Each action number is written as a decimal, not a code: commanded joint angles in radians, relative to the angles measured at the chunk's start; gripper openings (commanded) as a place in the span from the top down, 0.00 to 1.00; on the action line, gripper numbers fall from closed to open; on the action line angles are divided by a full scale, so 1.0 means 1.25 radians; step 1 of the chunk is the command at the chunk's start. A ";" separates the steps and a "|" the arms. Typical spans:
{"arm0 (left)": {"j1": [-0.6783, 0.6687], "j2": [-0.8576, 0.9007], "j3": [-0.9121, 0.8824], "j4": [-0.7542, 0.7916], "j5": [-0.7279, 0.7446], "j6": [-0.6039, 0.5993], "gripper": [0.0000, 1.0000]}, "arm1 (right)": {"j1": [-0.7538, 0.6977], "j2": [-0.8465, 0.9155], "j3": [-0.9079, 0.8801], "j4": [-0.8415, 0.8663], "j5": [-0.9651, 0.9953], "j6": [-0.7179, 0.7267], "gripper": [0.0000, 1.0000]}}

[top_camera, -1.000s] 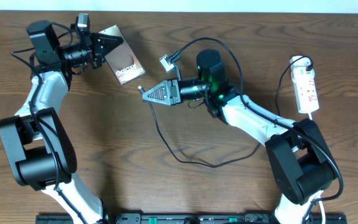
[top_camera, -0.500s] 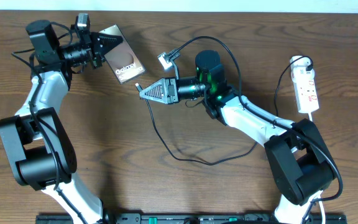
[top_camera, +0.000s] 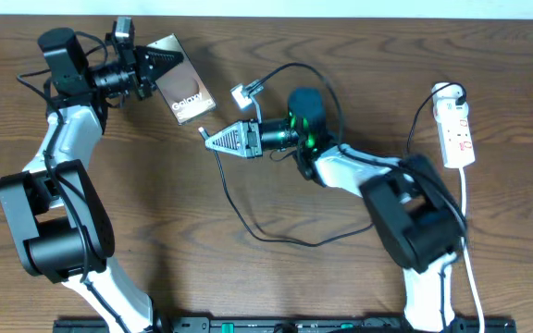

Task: Plug charger to phone and switch on socket

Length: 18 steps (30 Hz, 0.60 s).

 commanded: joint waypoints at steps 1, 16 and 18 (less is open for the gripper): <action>-0.003 0.001 0.008 0.021 0.024 -0.004 0.92 | 0.004 0.033 0.006 0.199 -0.075 0.154 0.99; -0.003 0.001 0.008 0.031 0.009 -0.010 0.93 | 0.003 0.036 0.006 0.262 -0.016 0.160 0.99; -0.003 0.001 0.008 0.033 0.009 -0.010 0.92 | 0.003 0.036 0.006 0.282 -0.016 0.160 0.99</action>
